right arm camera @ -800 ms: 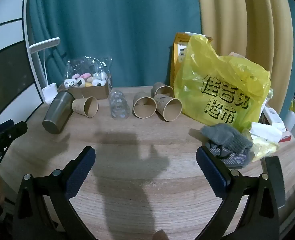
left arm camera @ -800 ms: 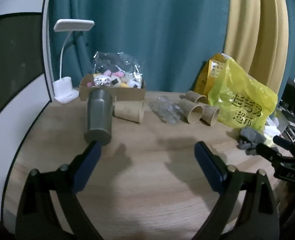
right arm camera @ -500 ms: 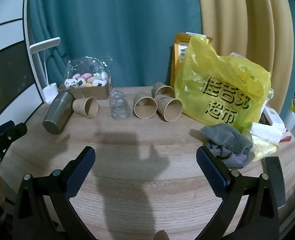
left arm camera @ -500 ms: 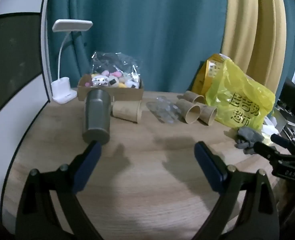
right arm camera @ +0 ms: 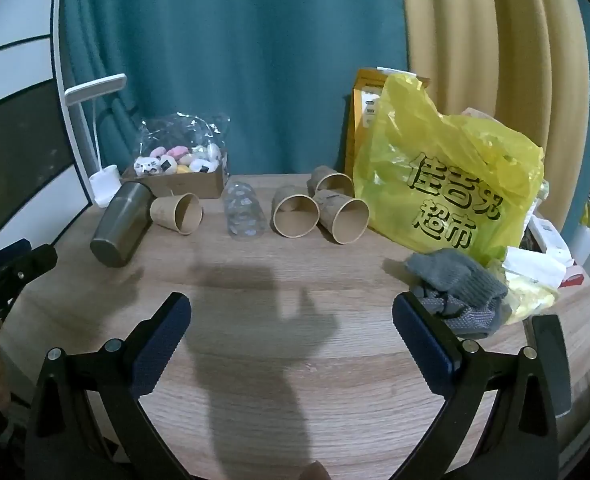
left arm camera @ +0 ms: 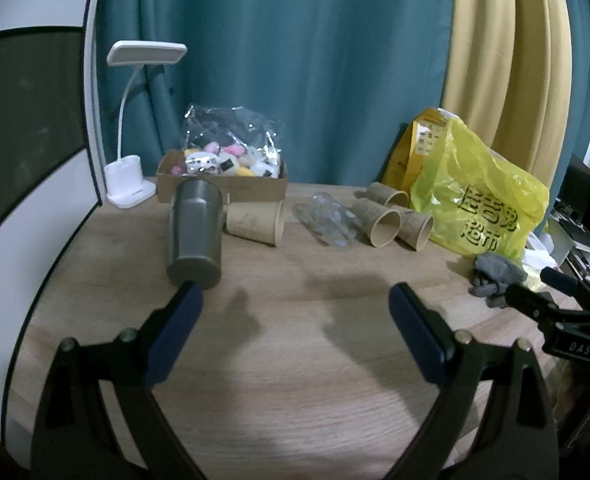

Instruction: Flip cup upside down

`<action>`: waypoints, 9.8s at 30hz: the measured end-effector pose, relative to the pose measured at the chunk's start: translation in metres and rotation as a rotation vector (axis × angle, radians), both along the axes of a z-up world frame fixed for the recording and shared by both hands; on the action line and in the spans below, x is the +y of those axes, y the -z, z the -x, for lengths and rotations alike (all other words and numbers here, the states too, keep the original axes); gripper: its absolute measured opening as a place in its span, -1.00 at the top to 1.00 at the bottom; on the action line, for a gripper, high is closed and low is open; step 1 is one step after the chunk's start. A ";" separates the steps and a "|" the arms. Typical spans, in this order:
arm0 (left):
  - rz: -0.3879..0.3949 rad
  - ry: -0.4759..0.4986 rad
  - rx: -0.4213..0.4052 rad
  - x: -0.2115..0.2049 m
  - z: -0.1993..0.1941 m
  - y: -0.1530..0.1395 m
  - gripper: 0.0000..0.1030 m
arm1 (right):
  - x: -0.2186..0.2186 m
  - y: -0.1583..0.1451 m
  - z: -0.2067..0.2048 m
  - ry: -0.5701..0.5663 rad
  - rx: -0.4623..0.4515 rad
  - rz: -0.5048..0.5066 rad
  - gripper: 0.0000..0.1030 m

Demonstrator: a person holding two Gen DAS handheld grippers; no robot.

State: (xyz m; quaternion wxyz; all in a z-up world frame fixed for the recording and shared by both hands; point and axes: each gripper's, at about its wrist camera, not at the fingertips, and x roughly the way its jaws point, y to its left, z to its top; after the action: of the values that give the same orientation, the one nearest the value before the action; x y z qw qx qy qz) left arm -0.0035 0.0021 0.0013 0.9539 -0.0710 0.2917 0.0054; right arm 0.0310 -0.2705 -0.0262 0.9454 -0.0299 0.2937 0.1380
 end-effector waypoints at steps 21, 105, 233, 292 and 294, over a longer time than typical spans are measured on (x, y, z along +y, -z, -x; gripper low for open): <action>0.003 0.022 -0.020 -0.001 0.003 -0.007 -0.85 | 0.003 -0.002 0.001 -0.004 -0.008 0.007 -0.99; 0.005 0.006 0.482 -0.056 -0.344 0.084 -0.85 | -0.048 0.067 -0.170 0.039 0.195 -0.069 -0.99; 0.066 -0.007 0.263 0.068 -0.014 0.086 -0.64 | 0.108 0.013 0.002 -0.186 0.091 0.183 -0.35; 0.000 -0.004 0.108 0.022 -0.003 0.086 -0.64 | 0.079 0.083 0.061 -0.077 -0.285 0.094 -0.62; -0.001 -0.001 0.098 0.021 -0.001 0.083 -0.64 | 0.077 0.079 0.063 -0.071 -0.284 0.086 -0.62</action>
State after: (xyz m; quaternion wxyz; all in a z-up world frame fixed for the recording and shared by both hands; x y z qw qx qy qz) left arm -0.0028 0.0231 -0.0822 0.9386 -0.0704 0.3377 0.0096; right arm -0.0323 -0.1937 -0.1047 0.9699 -0.1000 0.1612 0.1530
